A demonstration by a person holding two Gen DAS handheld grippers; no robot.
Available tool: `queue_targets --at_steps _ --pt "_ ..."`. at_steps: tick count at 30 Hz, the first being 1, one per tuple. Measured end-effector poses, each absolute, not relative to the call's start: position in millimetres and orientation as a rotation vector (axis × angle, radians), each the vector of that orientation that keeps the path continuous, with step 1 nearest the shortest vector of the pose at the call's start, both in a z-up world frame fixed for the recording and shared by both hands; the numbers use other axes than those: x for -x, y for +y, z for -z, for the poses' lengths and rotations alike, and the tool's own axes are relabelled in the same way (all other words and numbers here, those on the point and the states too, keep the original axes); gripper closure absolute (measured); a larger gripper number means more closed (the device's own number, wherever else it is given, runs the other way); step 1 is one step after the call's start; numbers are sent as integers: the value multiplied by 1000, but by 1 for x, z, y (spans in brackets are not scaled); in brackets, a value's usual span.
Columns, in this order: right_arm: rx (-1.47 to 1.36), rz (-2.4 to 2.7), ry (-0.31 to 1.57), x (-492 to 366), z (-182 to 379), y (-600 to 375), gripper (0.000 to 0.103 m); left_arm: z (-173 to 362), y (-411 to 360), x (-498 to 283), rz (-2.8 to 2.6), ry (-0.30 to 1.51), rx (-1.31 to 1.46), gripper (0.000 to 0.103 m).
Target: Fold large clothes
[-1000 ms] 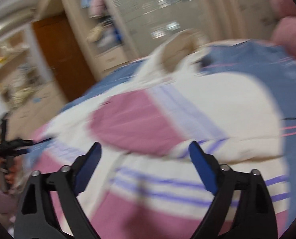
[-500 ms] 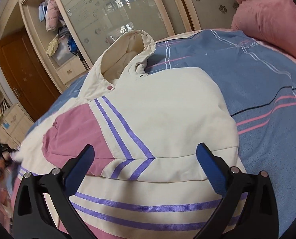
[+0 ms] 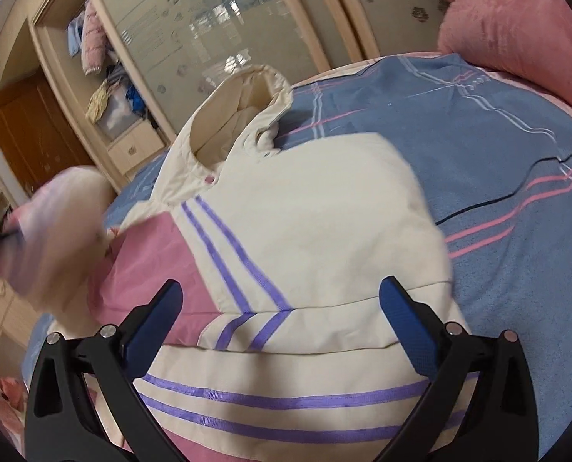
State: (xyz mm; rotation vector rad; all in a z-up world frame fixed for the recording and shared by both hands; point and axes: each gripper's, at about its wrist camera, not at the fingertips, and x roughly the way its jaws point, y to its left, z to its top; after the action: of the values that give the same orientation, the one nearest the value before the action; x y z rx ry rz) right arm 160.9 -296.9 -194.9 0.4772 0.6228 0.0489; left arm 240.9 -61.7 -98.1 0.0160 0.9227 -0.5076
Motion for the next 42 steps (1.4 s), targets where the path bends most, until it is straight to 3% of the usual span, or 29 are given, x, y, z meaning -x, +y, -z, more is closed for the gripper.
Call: queue_targets --at_steps 4,10,19,23,37,40,41,42 --pt "-541 -1 549 -147 184 -320 1 115 -111 -219 517 876 -190 29" --pt "-685 38 547 -142 186 -353 1 108 -115 -200 568 860 -216 28" --pt "-741 47 549 -140 189 -363 1 102 -91 -172 629 845 -128 16" --pt "-750 14 533 -137 186 -363 1 105 -74 -169 598 856 -118 15" --pt "-412 -190 813 -149 181 -310 2 175 -16 -207 272 1036 5 14" --pt "-383 -353 897 -151 194 -285 16 185 -16 -209 265 1047 5 11" --pt "-368 -366 915 -151 199 -275 27 186 -17 -209 258 1045 -3 10" --pt "-347 -359 927 -151 202 -265 49 187 -18 -209 249 1042 -11 9"
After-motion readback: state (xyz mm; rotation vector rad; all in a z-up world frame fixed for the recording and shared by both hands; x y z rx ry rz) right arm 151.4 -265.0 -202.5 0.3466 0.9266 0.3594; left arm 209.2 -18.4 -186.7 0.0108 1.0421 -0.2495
